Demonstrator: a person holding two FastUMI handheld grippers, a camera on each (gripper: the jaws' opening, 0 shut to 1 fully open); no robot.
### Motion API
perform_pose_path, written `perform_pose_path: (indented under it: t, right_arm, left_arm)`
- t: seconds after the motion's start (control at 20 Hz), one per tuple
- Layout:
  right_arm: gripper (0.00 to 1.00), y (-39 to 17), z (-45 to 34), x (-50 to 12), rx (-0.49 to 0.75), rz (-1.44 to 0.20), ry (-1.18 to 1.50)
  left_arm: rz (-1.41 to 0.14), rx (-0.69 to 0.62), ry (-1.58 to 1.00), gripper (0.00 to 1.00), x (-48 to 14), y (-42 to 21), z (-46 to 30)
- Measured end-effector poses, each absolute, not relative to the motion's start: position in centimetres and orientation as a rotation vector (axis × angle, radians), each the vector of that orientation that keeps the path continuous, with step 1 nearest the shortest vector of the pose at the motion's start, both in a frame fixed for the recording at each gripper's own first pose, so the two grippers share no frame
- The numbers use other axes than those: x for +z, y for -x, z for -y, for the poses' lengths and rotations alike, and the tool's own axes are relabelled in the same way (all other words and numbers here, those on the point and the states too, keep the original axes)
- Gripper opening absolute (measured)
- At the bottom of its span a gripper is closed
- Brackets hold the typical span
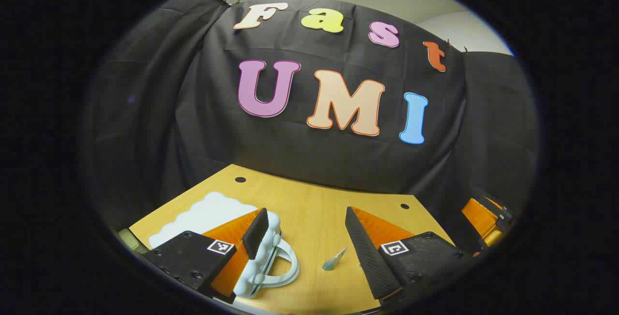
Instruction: First open the suitcase, pack the skin care products into it, and then close the suitcase.
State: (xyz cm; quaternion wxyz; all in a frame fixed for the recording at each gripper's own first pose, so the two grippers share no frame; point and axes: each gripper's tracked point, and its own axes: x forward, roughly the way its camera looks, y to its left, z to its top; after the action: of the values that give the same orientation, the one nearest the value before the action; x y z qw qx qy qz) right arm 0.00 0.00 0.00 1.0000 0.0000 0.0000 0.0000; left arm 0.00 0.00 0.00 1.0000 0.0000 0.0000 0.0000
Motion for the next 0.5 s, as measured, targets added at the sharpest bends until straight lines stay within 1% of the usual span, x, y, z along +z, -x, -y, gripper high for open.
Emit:
perform_pose_path:
  t: [0.05,0.25,0.5]
  right_arm:
    - [0.98,0.0,0.0,0.1,0.000,-0.001,0.000]
    - [0.98,-0.1,0.3,-0.1,-0.010,-0.003,-0.003]
    - [0.98,-0.1,0.8,-1.0,-0.024,-0.024,-0.010]
  left_arm:
    - [-0.009,0.000,-0.001,0.94,-0.3,-0.2,0.0]
    - [-0.060,-0.006,-0.020,0.94,-1.6,-0.5,-0.1]
    - [-0.176,-0.023,0.007,0.94,-4.5,-1.5,-0.3]
